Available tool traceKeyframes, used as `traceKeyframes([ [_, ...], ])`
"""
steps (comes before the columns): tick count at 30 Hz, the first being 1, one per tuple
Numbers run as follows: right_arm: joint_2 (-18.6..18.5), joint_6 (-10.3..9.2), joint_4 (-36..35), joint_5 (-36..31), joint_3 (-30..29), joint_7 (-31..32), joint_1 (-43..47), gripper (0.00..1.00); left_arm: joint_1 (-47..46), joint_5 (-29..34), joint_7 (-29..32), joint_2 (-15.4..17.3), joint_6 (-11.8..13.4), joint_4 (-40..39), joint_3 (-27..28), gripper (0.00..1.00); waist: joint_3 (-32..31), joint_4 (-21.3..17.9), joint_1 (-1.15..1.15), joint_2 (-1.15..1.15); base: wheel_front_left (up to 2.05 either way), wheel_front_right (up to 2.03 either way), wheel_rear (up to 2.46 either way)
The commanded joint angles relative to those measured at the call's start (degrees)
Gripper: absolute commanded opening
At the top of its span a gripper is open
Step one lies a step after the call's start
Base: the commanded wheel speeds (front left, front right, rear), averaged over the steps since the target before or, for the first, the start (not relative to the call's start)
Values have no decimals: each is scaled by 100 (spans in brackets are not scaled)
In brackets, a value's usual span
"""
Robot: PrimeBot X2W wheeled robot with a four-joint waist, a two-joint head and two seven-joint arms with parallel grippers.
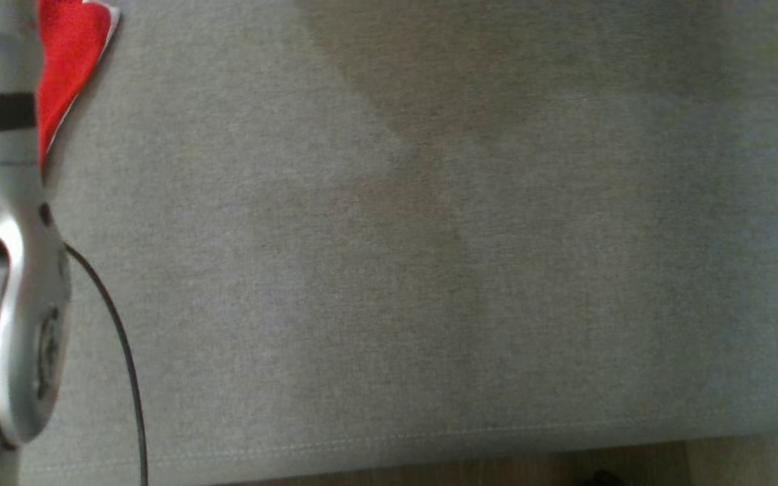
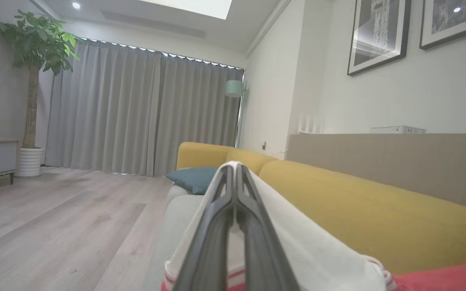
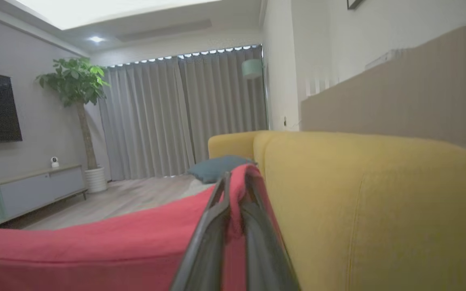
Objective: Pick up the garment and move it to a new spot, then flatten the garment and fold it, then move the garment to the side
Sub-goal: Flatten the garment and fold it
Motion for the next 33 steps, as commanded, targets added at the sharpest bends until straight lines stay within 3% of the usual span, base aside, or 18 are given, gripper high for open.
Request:
traceKeyframes([
  [1,77,22,-105,65,55,-59,-7,0,-145,51,-50,182,-43,-165,1,0,51,59,-1,0,0,0,0],
  [8,64,22,638,707,533,-247,856,0,914,309,-67,242,-352,-330,-139,0,-71,133,-1,0,0,0,0],
  [15,-183,22,900,1320,1495,28,1791,0,2476,403,-68,535,-632,-480,-260,0,-499,205,-1,0,0,0,0],
  [23,-860,22,607,2168,2813,875,2944,0,4160,96,16,1033,-803,-574,-836,0,-1244,301,-1,0,0,0,0],
  [33,-1638,22,-49,3005,3762,1611,3895,0,5334,-860,514,1760,-809,-1645,-2050,0,-1862,431,-1,0,0,0,0],
])
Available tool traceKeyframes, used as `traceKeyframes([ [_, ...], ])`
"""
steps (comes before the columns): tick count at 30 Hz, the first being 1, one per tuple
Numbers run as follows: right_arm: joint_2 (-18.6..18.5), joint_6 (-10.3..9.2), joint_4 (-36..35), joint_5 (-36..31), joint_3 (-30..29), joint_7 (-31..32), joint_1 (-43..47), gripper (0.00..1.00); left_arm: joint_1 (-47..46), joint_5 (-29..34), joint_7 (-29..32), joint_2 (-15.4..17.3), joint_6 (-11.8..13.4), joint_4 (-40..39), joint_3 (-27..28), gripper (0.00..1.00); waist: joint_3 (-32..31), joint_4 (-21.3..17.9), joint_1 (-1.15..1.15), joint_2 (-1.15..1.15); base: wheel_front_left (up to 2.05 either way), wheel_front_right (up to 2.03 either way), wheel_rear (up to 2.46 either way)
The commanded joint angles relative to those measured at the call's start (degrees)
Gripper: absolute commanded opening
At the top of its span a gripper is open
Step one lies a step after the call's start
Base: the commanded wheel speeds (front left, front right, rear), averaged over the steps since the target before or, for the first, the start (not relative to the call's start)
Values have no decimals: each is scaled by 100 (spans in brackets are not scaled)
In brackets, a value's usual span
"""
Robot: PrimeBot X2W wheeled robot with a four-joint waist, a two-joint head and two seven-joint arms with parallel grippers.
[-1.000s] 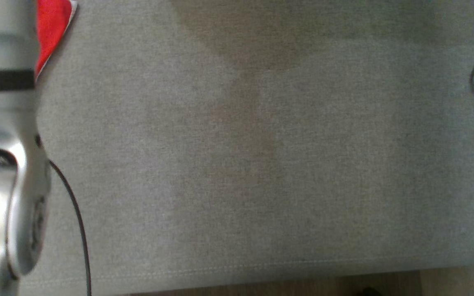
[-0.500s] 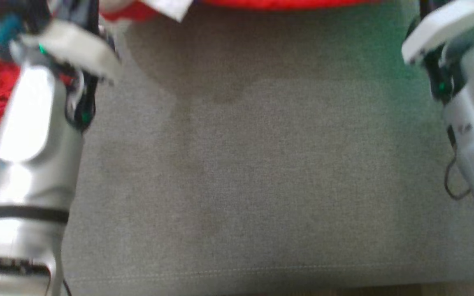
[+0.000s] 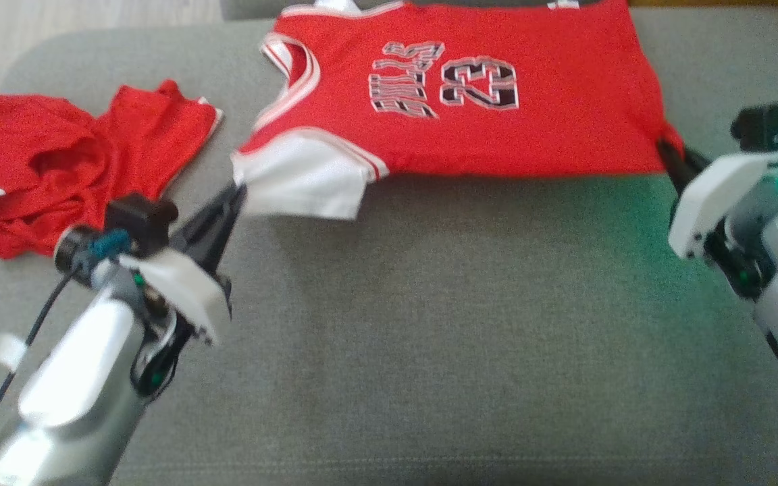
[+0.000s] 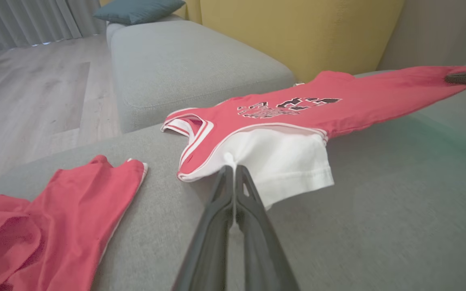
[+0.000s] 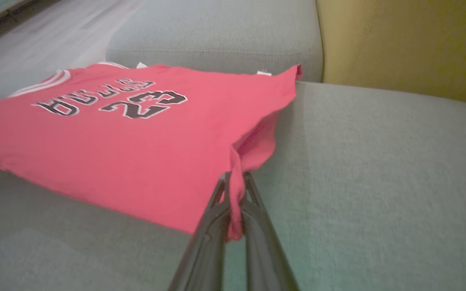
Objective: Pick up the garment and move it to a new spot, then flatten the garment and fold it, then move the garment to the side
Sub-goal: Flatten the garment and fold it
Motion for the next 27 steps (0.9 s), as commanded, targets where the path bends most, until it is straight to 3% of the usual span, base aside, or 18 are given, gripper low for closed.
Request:
traceKeyframes([
  [1,-174,22,-178,82,80,35,74,0,-143,-86,16,317,9,-243,192,0,-184,58,0,0,0,0,0],
  [16,-1136,22,-1298,1289,1025,1355,1241,0,1290,-1498,1235,1799,8,-2408,-550,0,-1106,-12,0,0,0,0,0],
  [22,-1528,22,-1701,1709,1042,2067,1616,0,1763,-2031,1740,2404,8,-3240,-683,0,-1190,-78,0,0,0,0,0],
  [27,-1707,22,-1992,1889,739,2364,1702,0,1805,-2043,1790,2636,159,-3545,-558,0,-1115,-138,0,0,0,0,0],
])
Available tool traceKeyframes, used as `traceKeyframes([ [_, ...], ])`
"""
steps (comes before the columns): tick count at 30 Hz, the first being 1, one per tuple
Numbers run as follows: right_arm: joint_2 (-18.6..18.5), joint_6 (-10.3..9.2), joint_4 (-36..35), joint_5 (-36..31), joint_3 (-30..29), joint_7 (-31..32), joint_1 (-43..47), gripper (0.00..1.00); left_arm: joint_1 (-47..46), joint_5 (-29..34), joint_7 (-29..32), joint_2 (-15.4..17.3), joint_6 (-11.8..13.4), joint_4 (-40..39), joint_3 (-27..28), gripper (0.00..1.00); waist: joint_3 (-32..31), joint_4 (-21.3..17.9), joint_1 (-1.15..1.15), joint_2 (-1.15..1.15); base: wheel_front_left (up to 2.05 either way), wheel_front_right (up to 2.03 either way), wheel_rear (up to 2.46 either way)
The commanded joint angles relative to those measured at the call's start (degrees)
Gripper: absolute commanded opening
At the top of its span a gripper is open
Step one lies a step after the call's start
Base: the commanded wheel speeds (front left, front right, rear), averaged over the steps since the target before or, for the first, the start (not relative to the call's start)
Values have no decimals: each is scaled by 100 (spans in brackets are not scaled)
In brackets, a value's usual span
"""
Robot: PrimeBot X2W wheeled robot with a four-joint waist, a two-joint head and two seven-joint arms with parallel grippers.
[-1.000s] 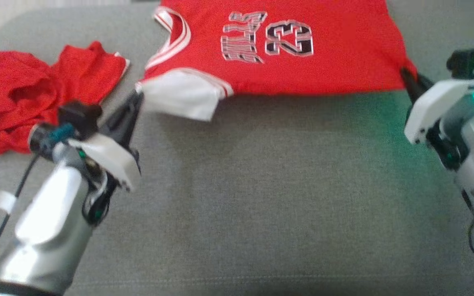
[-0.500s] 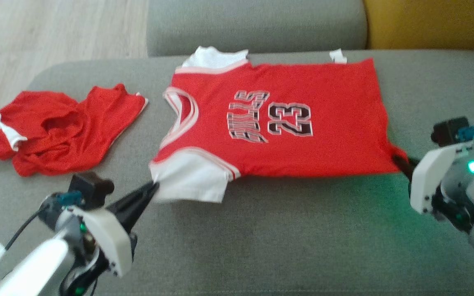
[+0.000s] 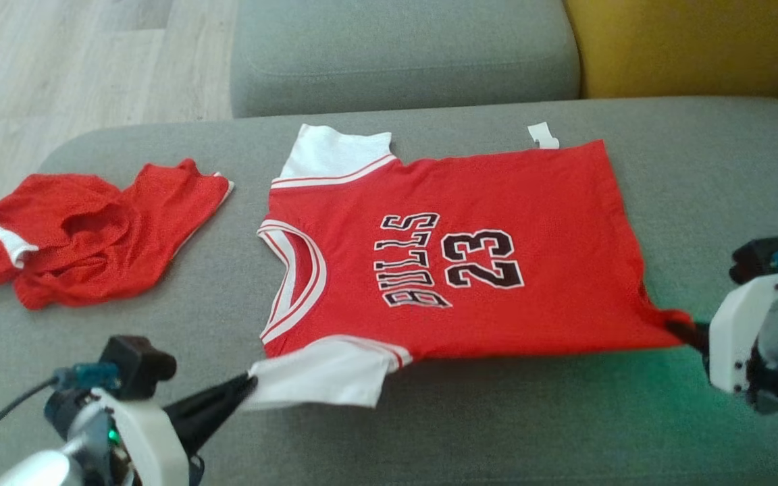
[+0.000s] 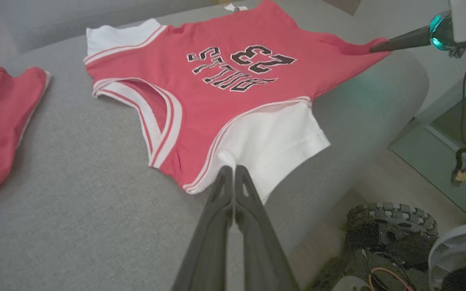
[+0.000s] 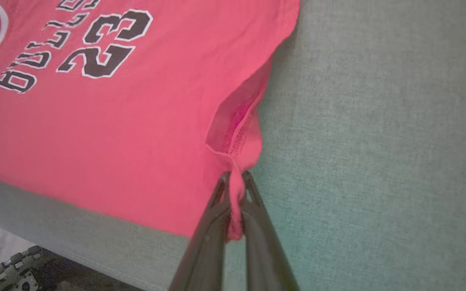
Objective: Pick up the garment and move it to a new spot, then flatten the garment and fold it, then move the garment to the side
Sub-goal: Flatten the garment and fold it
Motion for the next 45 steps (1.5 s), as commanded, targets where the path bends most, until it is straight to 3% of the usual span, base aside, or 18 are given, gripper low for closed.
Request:
traceKeyframes([
  [1,-219,22,-175,59,-249,8,-159,0,-448,87,-129,241,93,-180,421,0,68,-32,0,-1,0,0,0],
  [7,33,22,-167,-18,-741,94,-392,0,-964,314,-249,2,212,40,560,0,304,-58,0,-1,0,0,0],
  [14,407,22,167,-417,-1138,260,-859,0,-1812,597,-198,-387,118,690,471,0,761,-66,0,-1,0,0,0],
  [32,1018,22,939,-1351,-1332,292,-1676,0,-3457,1217,-490,-1137,-90,2511,-398,0,1566,-33,0,-1,0,0,0],
  [33,1040,22,972,-1427,-1332,220,-1729,39,-3539,1232,-529,-1176,-91,2627,-441,0,1590,-39,0,-1,0,0,0],
  [34,1067,22,1014,-1497,-1353,116,-1779,100,-3625,1259,-573,-1214,-92,2761,-461,0,1611,-44,0,-1,0,0,0],
  [36,1169,22,1116,-1574,-1437,-93,-1874,100,-3803,1388,-725,-1293,-16,3065,-439,100,1641,-57,0,-1,0,0,0],
  [40,1324,22,1063,-1661,-1538,-766,-1996,100,-4009,1465,-1180,-1538,347,3581,-233,100,1614,-93,0,-1,0,0,0],
  [45,1258,22,737,-2100,-1449,-2227,-1932,100,-3989,1255,-2051,-1897,921,3833,278,100,1421,-128,0,-1,0,0,0],
])
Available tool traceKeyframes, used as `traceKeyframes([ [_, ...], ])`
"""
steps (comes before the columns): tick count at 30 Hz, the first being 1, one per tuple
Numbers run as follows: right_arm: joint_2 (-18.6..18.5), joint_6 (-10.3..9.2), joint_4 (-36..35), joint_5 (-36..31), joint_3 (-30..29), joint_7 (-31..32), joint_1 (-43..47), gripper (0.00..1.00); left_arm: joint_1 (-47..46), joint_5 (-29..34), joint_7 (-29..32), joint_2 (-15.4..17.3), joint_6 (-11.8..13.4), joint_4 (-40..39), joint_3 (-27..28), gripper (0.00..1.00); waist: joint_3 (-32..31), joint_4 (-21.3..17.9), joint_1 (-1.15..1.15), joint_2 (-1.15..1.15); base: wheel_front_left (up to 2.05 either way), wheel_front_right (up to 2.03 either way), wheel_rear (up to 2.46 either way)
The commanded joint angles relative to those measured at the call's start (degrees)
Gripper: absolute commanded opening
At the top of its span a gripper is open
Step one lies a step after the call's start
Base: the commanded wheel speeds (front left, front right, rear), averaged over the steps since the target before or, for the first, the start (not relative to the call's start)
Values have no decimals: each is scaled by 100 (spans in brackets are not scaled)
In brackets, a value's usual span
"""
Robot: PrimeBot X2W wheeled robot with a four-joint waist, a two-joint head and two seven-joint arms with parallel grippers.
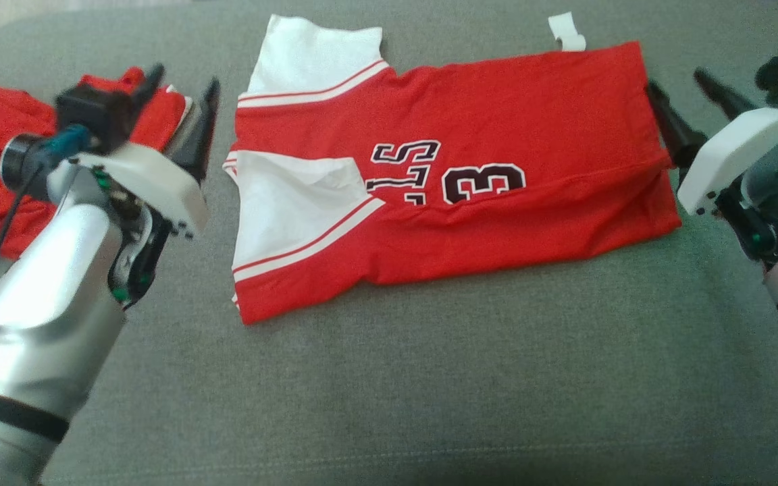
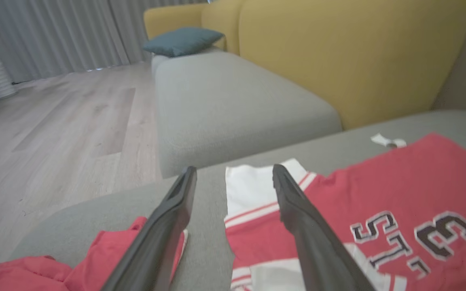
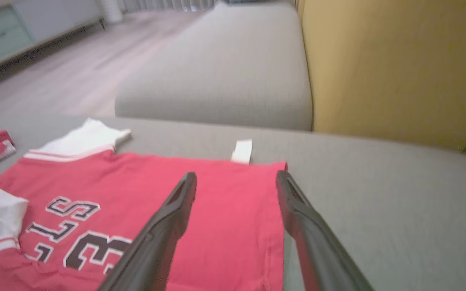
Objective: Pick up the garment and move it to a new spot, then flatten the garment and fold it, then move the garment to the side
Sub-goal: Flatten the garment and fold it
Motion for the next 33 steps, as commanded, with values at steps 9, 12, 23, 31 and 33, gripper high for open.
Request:
traceKeyframes([
  [9,324,22,-576,-1145,-1023,-2174,888,100,1181,301,-498,-624,1240,-1814,2007,100,-623,-30,0,0,0,0,0],
  [12,626,22,-980,-1688,-1680,-2234,1461,100,1976,754,-499,-1009,1324,-2459,2351,100,-748,-10,0,0,0,0,0],
  [23,1897,22,-2417,-3122,-3044,-2245,3364,100,3739,1940,-500,-1824,1201,-2647,2581,100,-893,-46,0,0,0,0,0],
  [31,2137,22,-2946,-3320,-3187,-2012,3545,100,3697,2307,-500,-1984,984,-2153,2861,100,-789,-171,0,0,0,0,0],
  [33,2143,22,-3036,-3333,-3197,-1960,3539,100,3619,2376,-500,-1983,972,-1835,2865,100,-754,-216,0,0,0,0,0],
])
